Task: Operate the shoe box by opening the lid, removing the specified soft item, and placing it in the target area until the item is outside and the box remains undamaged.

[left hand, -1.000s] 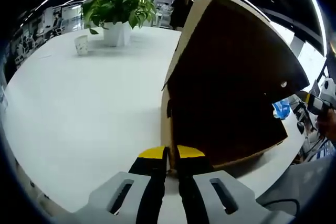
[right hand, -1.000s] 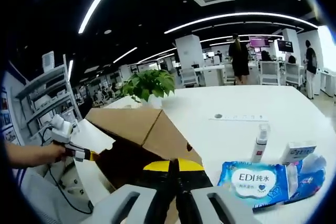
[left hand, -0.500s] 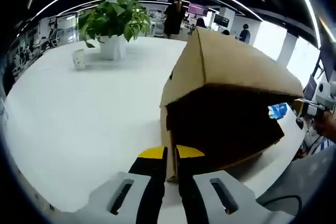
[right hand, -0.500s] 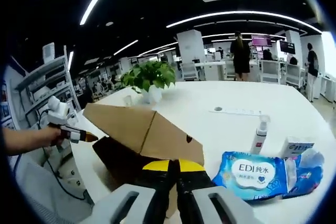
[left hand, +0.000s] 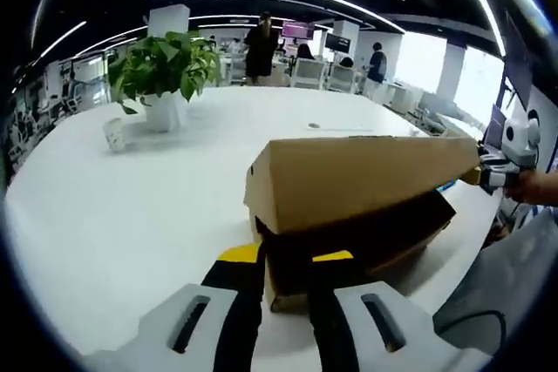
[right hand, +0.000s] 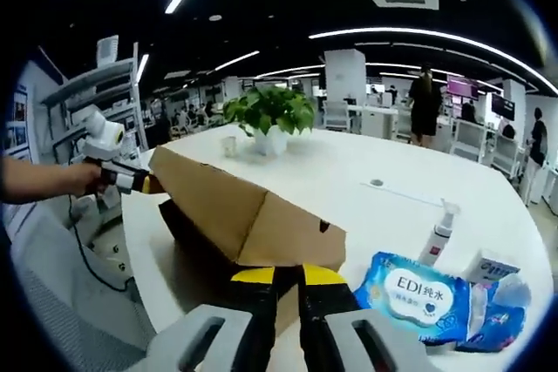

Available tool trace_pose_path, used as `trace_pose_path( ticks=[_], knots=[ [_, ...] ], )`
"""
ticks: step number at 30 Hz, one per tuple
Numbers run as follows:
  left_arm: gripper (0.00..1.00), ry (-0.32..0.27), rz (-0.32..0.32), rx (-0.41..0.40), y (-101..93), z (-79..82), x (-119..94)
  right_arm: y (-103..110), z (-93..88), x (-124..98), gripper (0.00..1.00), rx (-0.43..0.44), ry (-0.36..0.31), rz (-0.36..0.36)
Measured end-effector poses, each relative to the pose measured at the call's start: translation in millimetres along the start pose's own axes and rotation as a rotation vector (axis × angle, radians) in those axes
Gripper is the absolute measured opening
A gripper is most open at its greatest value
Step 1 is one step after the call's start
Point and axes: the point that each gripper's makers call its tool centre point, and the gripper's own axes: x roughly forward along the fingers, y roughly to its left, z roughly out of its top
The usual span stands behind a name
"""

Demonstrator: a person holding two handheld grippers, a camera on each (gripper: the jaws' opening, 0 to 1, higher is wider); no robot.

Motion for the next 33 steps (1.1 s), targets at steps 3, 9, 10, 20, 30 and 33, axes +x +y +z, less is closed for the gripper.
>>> trace_pose_path(
  ticks=[3, 9, 10, 20, 30, 33],
  knots=[
    [0.20, -0.006, -0.005, 0.020, 0.2, -0.9, -0.8, 1.6, -3.4, 0.0, 0.05, -0.026, 0.005, 0.012],
    [0.21, -0.022, -0.031, 0.077, -3.2, 1.5, -4.7, 9.1, -6.5, -1.4, 0.11, -0.102, 0.008, 0.053],
    [0.22, -0.020, -0.032, 0.089, -1.9, 2.0, -3.8, 10.2, -7.0, -1.4, 0.12, -0.108, 0.011, 0.060],
    [0.29, 0.009, -0.074, 0.125, -6.8, -1.2, -8.8, 15.8, -10.9, -1.7, 0.20, -0.121, 0.022, 0.104],
    [0.32, 0.010, -0.064, 0.137, -5.6, -2.4, -7.9, 21.2, -15.9, -3.0, 0.22, -0.103, 0.036, 0.130],
    [0.32, 0.014, -0.067, 0.135, -6.1, -4.0, -7.8, 23.8, -18.0, -3.4, 0.24, -0.113, 0.043, 0.142]
  ],
)
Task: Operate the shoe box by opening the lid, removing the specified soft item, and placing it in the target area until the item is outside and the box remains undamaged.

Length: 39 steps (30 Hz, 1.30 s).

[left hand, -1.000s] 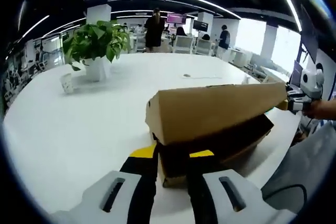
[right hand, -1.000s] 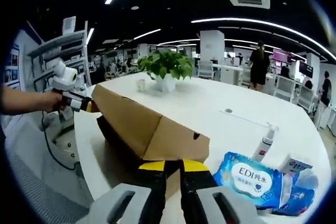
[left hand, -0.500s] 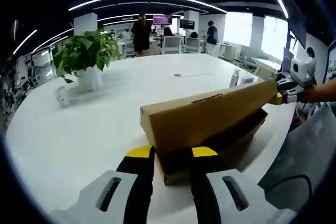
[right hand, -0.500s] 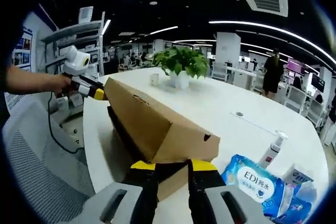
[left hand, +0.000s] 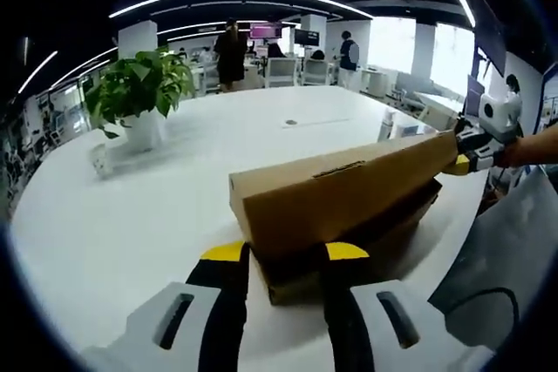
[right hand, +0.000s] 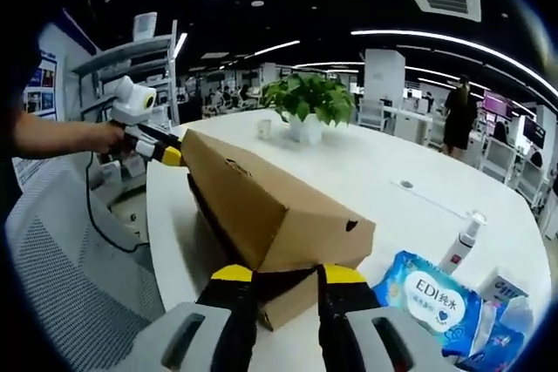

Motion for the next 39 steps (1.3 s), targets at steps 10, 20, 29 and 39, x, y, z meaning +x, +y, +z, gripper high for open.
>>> trace_pose_path(
  ticks=[10, 20, 29, 39],
  knots=[
    [0.34, 0.032, -0.008, 0.015, -1.9, -10.1, 1.6, 5.8, -3.8, 1.7, 0.27, 0.003, 0.024, 0.032],
    [0.37, 0.090, -0.012, 0.033, -6.0, -29.9, 8.6, 15.3, -18.3, 6.6, 0.29, -0.063, 0.090, 0.047],
    [0.38, 0.117, -0.008, 0.055, -6.0, -37.1, 11.9, 15.9, -25.6, 11.7, 0.30, -0.070, 0.125, 0.053],
    [0.40, 0.146, -0.012, 0.062, -6.6, -44.6, 16.6, 17.1, -32.2, 16.0, 0.31, -0.085, 0.158, 0.062]
  ],
)
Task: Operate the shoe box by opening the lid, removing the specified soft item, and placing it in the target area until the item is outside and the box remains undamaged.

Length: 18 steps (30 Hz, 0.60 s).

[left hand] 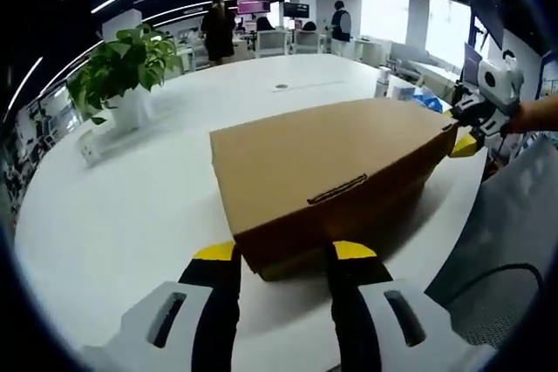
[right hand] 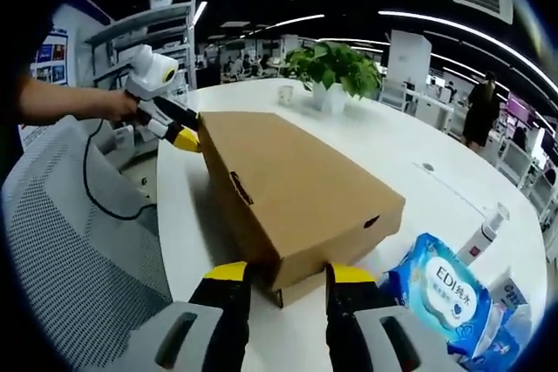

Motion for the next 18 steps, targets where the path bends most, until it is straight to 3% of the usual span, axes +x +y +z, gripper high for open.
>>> trace_pose_path(
  ticks=[6, 12, 18],
  knots=[
    [0.41, 0.009, -0.001, -0.005, -1.2, -3.1, 2.6, 0.4, -4.9, 3.3, 0.32, -0.003, 0.018, 0.009],
    [0.42, 0.030, -0.006, -0.007, -2.6, -9.3, 6.0, 0.4, -8.0, 6.9, 0.33, 0.064, 0.017, 0.020],
    [0.42, 0.036, -0.006, -0.014, -3.1, -12.2, 9.0, 0.0, -10.6, 9.3, 0.33, 0.074, 0.025, 0.017]
  ],
)
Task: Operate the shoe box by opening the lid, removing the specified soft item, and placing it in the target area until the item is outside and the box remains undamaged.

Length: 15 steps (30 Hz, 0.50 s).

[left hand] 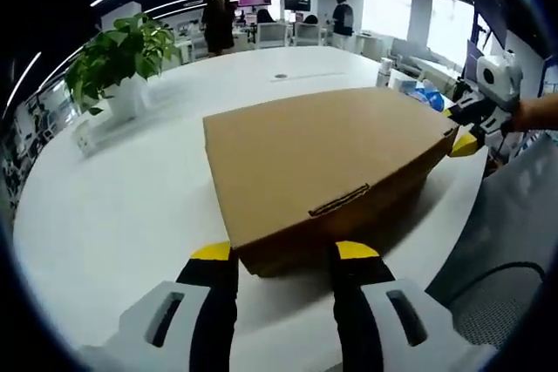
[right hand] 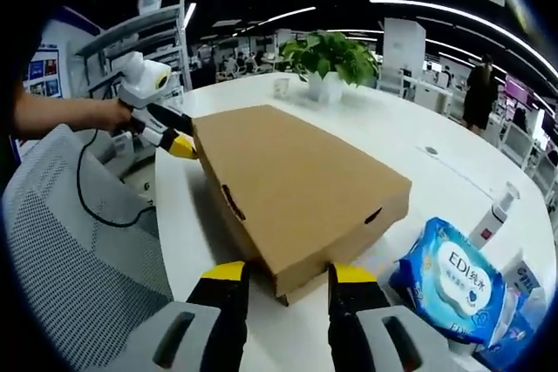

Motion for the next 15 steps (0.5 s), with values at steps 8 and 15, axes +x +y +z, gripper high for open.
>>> trace_pose_path(
  ticks=[8, 15],
  knots=[
    [0.42, 0.014, 0.005, -0.004, 0.0, -3.6, 4.2, 0.1, -2.3, 2.6, 0.33, -0.012, 0.015, -0.002],
    [0.42, 0.036, 0.009, -0.015, 0.3, -6.9, 9.3, -0.8, -4.5, 4.9, 0.32, -0.028, 0.029, -0.007]
  ],
)
